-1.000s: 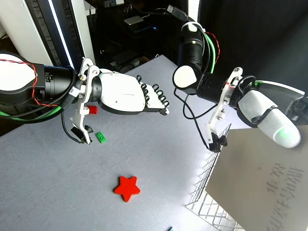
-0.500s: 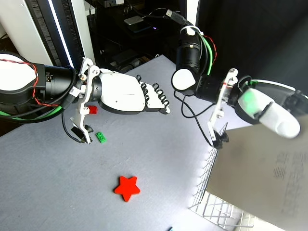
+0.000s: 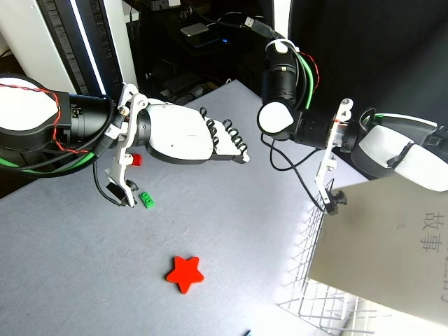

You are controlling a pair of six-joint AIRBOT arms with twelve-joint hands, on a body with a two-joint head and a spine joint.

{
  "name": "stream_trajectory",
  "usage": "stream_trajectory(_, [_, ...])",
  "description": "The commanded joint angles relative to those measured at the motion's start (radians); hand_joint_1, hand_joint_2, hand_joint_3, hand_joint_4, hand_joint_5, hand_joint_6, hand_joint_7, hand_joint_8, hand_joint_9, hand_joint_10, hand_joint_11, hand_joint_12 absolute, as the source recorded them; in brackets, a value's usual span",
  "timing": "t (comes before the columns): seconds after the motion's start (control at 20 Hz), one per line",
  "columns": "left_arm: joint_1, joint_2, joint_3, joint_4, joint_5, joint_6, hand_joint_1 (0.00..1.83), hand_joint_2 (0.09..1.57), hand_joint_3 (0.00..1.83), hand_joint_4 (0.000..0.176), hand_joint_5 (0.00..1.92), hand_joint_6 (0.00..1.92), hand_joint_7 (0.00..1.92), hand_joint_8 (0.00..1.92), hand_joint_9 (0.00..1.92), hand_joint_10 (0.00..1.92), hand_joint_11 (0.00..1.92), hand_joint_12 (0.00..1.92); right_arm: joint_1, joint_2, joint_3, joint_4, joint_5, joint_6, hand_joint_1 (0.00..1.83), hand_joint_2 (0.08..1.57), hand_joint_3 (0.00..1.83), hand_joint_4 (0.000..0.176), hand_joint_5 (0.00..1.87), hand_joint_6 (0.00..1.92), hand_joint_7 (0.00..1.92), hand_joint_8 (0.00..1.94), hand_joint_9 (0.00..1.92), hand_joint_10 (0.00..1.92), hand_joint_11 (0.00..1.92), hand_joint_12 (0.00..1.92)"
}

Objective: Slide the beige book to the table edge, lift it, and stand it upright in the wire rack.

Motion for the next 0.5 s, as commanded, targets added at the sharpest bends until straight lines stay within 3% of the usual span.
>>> stream_trajectory(0.0, [-0.014,0.005,0.005,0.071,0.088,-0.006,1.18,1.2,0.0,0.0,0.83,1.16,0.83,1.38,0.74,1.41,0.54,1.7,0.011,0.001,-0.008,0.038,0.05,0.0,0.0,1.18,0.0,0.0,0.17,0.0,0.15,0.0,0.13,0.0,0.0,0.42])
stream_trajectory(0.1, [-0.008,0.004,-0.003,0.074,0.089,-0.006,1.18,1.2,0.0,0.0,0.82,1.18,0.84,1.36,0.74,1.41,0.54,1.7,0.012,0.001,-0.008,0.038,0.051,0.0,0.0,1.18,0.0,0.0,0.17,0.0,0.15,0.01,0.13,0.01,0.0,0.4])
stream_trajectory(0.15, [-0.003,0.004,-0.01,0.073,0.092,-0.006,1.31,1.2,0.0,0.0,0.79,1.19,0.83,1.3,0.73,1.51,0.54,1.72,0.012,0.001,-0.008,0.038,0.051,0.0,0.0,1.18,0.0,0.0,0.14,0.0,0.12,0.01,0.1,0.01,0.0,0.32])
stream_trajectory(0.2, [0.003,0.004,-0.016,0.072,0.096,-0.006,1.21,1.21,0.01,0.0,0.77,1.22,0.83,1.38,0.73,1.47,0.55,1.71,0.012,0.001,-0.008,0.038,0.051,0.0,0.0,1.18,0.0,0.0,0.16,0.0,0.14,0.0,0.11,0.01,0.0,0.37])
stream_trajectory(0.3, [0.013,0.005,-0.026,0.069,0.105,-0.006,1.18,1.21,0.0,0.0,0.79,1.21,0.81,1.4,0.73,1.46,0.55,1.74,0.012,0.001,-0.009,0.038,0.051,0.0,0.0,1.18,0.0,0.0,0.17,0.0,0.16,0.0,0.14,0.01,0.0,0.43])
stream_trajectory(0.35, [0.02,0.005,-0.031,0.066,0.111,-0.006,1.32,1.2,0.0,0.0,0.81,1.14,0.83,1.3,0.74,1.53,0.57,1.73,0.012,0.001,-0.009,0.038,0.051,0.0,0.0,1.18,0.0,0.0,0.18,0.01,0.17,0.0,0.14,0.01,0.0,0.43])
stream_trajectory(0.4, [0.025,0.006,-0.036,0.062,0.114,-0.006,1.22,1.19,0.0,0.0,0.83,1.14,0.85,1.34,0.76,1.49,0.57,1.73,0.012,0.001,-0.01,0.038,0.051,0.0,0.0,1.18,0.0,0.0,0.18,0.0,0.16,0.0,0.14,0.0,0.0,0.41])
stream_trajectory(0.45, [0.031,0.009,-0.041,0.059,0.121,-0.006,1.32,1.2,0.0,0.0,0.79,1.14,0.82,1.33,0.72,1.56,0.55,1.73,0.012,0.001,-0.01,0.038,0.051,0.0,0.0,1.18,0.0,0.0,0.17,0.0,0.14,0.0,0.12,0.0,0.0,0.36])
